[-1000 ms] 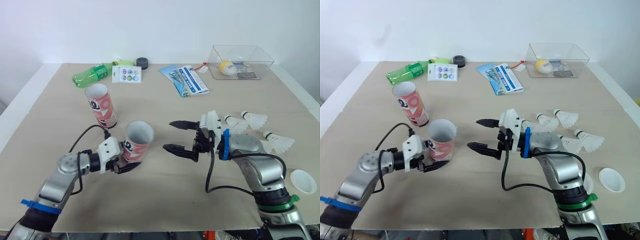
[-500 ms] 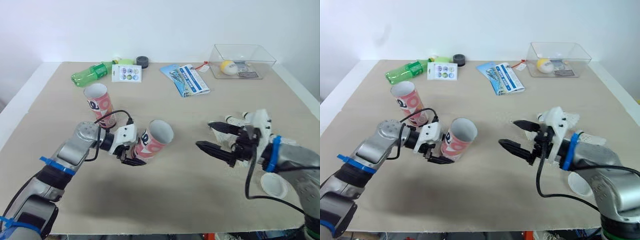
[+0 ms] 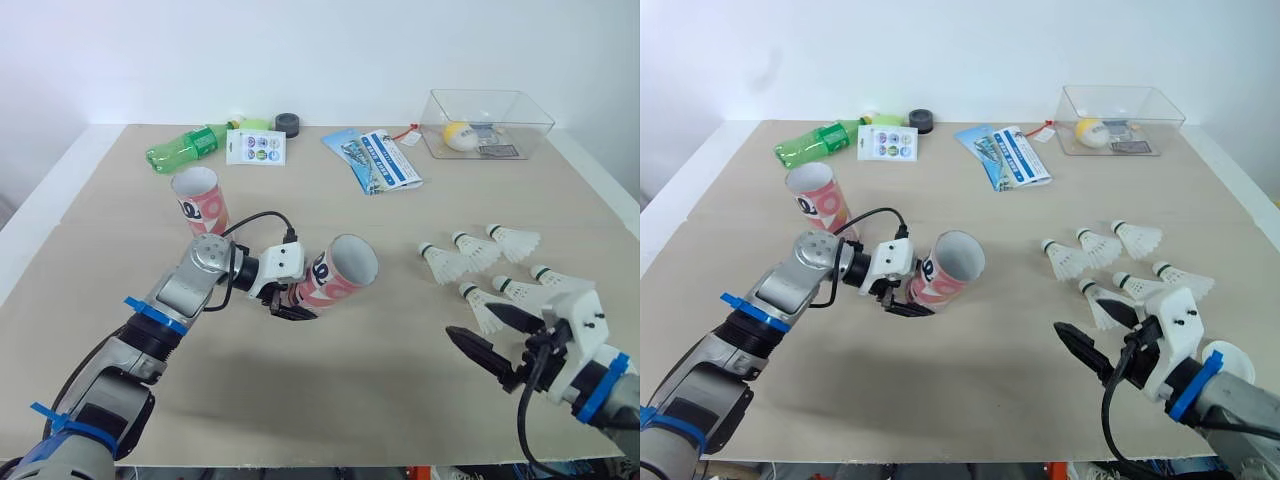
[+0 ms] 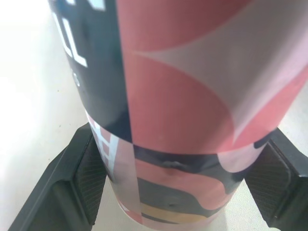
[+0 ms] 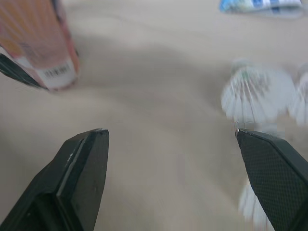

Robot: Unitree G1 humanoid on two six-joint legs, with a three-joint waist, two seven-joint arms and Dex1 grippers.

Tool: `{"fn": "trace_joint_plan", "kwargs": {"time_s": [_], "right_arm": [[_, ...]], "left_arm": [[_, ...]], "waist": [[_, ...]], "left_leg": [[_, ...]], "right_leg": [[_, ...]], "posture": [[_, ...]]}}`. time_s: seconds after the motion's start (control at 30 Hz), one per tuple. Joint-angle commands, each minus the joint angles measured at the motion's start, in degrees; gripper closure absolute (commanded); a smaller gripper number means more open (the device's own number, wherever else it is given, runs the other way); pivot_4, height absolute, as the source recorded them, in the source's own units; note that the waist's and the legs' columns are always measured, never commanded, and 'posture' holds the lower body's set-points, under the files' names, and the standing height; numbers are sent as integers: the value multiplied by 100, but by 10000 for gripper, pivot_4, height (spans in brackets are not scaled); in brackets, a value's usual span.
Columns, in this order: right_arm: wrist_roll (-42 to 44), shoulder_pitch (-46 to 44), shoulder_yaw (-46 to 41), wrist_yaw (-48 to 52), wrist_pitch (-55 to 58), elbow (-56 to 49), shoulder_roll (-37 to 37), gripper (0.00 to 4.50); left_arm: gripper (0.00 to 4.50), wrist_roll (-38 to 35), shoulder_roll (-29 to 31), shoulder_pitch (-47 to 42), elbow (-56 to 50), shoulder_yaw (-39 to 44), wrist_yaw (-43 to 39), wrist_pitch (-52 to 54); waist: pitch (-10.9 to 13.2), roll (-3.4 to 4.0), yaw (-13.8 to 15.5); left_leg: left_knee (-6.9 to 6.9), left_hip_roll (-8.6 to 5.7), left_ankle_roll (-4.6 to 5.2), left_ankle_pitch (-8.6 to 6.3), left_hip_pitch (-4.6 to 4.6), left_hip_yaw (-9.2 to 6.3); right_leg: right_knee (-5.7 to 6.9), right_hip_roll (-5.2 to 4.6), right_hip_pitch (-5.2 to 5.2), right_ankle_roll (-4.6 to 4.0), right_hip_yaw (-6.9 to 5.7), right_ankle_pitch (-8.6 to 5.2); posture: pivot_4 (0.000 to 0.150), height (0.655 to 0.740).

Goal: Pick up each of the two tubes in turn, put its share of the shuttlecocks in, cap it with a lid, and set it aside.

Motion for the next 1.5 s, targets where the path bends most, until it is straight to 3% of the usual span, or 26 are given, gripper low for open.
{"fn": "trace_joint_plan", "kwargs": {"time_s": [0.03, 0.3, 1.03, 1.13, 1.37, 1.4, 1.5], "right_arm": [[-185, 77, -59, -331, -208, -146, 171, 0], [-407, 140, 51, -703, -334, 16, 453, 0], [-918, -1063, 871, -1264, -257, 1192, 588, 0], [-937, -1159, 929, -1265, -264, 1250, 592, 8133], [-1097, -1218, 1030, -1236, -264, 1306, 521, 42590], [-1093, -1225, 1021, -1237, -260, 1301, 537, 44584], [-1067, -1242, 990, -1228, -221, 1241, 536, 44584]], "left_arm": [[7500, 102, -152, -145, -12, -77, 51, 10], [7500, 152, -302, -130, -143, -60, 67, 133], [7500, 309, -102, -66, -828, -268, -28, 941], [8169, 317, -110, -63, -836, -266, 17, 940], [8169, 318, -108, -65, -885, -246, 56, 985], [8169, 318, -105, -63, -892, -243, 57, 991], [8169, 316, -101, -72, -888, -235, 55, 999]], "waist": [[0, 1, 1], [0, 1, 2], [-4, 8, -1], [-5, 10, -1], [-6, 12, -1], [-6, 12, -1], [-6, 12, -1]], "left_leg": [[5, -1, 0, 0, -2, 0], [18, -3, 0, 0, -10, -1], [19, -3, 0, 0, -10, -1], [19, -3, 1, 0, -9, -1], [24, -4, 1, 0, -10, -1], [25, -4, 1, 0, -10, -1], [27, -4, 1, 1, -10, -1]], "right_leg": [[0, 0, 1, 1, 0, 2], [0, 0, 1, 4, 5, 5], [4, 2, 1, 7, 7, 8], [4, 2, 1, 8, 7, 10], [5, 2, 2, 10, 8, 11], [6, 2, 2, 10, 8, 11], [8, 2, 2, 10, 8, 12]], "posture": [[1500, 7400], [1500, 7400], [1500, 7400], [1500, 7400], [1500, 7400], [1500, 7400], [1500, 7400]]}}
